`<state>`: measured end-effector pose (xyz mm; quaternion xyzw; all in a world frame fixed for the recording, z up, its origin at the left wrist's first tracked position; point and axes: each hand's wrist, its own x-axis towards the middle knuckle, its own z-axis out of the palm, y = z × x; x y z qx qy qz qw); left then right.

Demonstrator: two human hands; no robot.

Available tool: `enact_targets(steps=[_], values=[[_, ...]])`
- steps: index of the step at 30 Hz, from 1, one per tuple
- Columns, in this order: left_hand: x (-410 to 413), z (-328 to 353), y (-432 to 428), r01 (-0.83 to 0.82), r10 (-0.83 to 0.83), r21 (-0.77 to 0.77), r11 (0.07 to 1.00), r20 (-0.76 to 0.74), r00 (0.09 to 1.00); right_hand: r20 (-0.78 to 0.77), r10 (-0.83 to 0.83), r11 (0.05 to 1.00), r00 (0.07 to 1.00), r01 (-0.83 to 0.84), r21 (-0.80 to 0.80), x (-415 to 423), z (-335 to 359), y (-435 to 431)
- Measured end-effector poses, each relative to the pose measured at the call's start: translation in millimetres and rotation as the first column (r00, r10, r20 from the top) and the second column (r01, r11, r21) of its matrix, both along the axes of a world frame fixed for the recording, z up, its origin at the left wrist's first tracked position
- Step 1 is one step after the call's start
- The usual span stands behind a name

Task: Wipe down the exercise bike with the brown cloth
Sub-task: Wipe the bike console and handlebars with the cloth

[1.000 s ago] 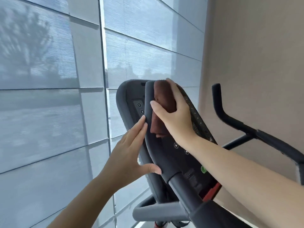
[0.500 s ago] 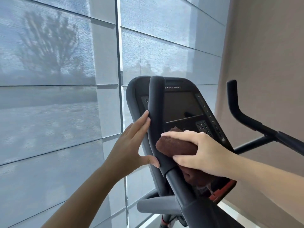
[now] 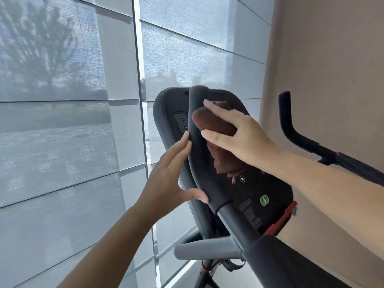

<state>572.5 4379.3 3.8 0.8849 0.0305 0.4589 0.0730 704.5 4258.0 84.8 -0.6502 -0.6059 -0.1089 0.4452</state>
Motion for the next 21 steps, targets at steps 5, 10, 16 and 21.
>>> enact_targets(steps=[5, 10, 16, 21], values=[[2, -2, 4, 0.06, -0.06, -0.014, 0.998, 0.017, 0.998, -0.158, 0.092, 0.912, 0.983, -0.147, -0.383, -13, -34, -56], [5, -3, 11, 0.157, -0.156, -0.019, 0.987, 0.068, 0.985, -0.029, -0.046, 0.895, 0.999, 0.028, -0.446, -31, -26, -76], [6, -2, 23, 0.347, -0.331, -0.133, 0.928, 0.129, 0.935, 0.044, -0.364, 0.919, 0.93, 0.351, 0.181, -37, 7, 0], [8, -5, 35, 0.443, -0.424, -0.171, 0.88, 0.141, 0.895, -0.005, -0.377, 0.92, 0.926, 0.375, 0.113, -52, -20, 9]])
